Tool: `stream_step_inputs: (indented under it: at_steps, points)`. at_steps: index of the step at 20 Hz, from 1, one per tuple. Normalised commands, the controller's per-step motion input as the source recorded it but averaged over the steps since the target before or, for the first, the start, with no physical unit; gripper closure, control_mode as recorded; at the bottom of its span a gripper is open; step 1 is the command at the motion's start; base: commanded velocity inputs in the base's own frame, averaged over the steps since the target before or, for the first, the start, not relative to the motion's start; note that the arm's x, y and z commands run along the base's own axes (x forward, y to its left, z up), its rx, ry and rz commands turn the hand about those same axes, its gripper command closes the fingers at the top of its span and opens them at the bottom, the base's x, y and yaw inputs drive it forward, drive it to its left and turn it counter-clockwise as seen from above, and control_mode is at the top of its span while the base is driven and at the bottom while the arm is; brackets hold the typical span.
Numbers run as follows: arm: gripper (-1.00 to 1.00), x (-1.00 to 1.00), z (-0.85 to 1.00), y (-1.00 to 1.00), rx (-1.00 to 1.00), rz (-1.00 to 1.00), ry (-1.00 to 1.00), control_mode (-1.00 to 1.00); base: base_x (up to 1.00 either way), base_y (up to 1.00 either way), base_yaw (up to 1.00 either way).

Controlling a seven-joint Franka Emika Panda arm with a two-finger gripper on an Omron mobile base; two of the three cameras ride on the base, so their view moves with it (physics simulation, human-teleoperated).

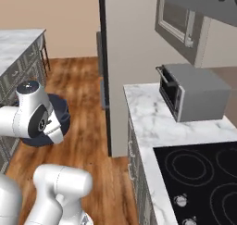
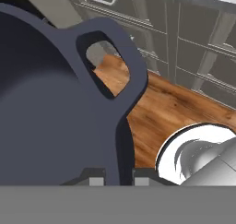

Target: Move the pot and pan from the stove into the sink.

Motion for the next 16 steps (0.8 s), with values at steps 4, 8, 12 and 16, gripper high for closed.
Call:
stream_step_inputs:
  at_steps: [4,8,12,16]
  points:
    - [1.00,0.00,0.00,0.00,0.00,0.00,0.00,1.00,-0.14,-0.05,0.46]
    - [1.00,0.00,0.00,0.00,0.00,0.00,0.00,1.00,-0.13,-0.03,0.47]
    - [1.00,0.00,0.00,0.00,0.00,0.00,0.00,1.00,-0.11,-0.02,0.47]
    - [1.00,0.00,0.00,0.00,0.00,0.00,0.00,1.00,-0.11,-0.02,0.48]
